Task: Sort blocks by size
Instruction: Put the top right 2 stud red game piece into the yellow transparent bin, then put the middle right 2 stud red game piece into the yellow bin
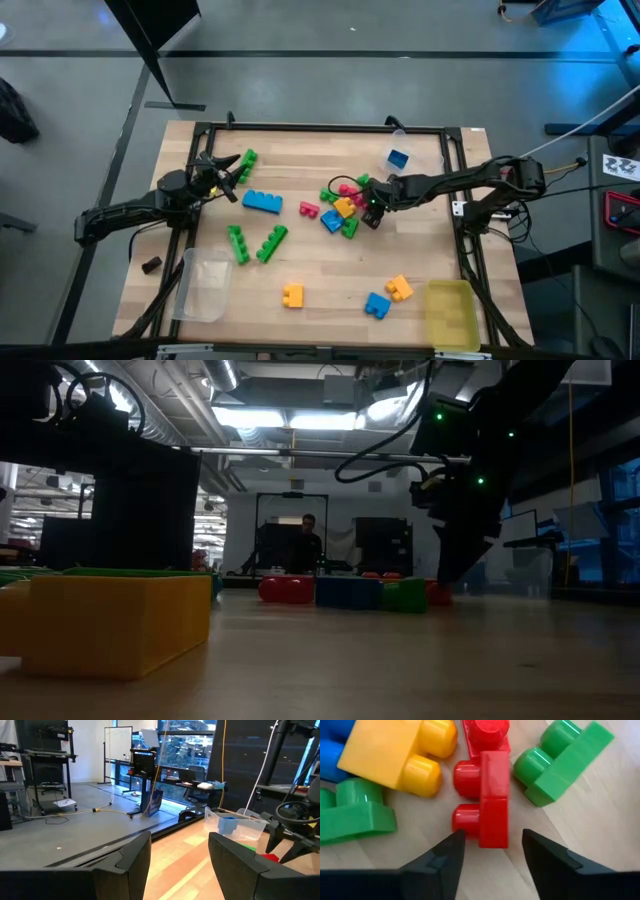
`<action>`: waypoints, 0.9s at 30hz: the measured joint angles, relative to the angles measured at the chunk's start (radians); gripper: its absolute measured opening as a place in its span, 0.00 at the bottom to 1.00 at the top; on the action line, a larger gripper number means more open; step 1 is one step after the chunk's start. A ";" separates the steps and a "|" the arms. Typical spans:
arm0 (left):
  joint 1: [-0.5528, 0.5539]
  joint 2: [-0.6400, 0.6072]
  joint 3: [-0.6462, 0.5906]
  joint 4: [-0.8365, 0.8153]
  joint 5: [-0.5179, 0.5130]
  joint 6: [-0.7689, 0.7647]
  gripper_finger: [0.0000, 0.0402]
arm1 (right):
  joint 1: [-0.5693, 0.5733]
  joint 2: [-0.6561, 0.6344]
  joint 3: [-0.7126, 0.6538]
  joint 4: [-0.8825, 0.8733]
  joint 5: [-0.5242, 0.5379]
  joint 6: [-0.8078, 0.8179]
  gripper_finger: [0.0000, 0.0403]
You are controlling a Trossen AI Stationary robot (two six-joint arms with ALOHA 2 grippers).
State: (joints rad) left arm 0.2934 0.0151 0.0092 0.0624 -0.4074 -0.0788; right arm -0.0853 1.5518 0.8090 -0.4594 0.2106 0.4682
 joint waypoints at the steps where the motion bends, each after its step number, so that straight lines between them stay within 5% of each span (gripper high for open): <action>1: 0.000 0.000 0.000 0.000 0.000 0.000 0.46 | 0.000 0.003 0.000 0.001 -0.001 -0.001 0.45; 16: 0.000 0.000 0.000 0.000 0.000 0.000 0.46 | 0.000 0.029 -0.002 0.013 -0.047 -0.005 0.02; 27: 0.000 0.000 0.000 0.000 0.000 0.000 0.46 | 0.000 0.029 -0.001 0.015 -0.139 -0.003 0.15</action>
State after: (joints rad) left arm 0.2934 0.0151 0.0093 0.0624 -0.4076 -0.0788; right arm -0.0856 1.5810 0.8078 -0.4442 0.0717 0.4654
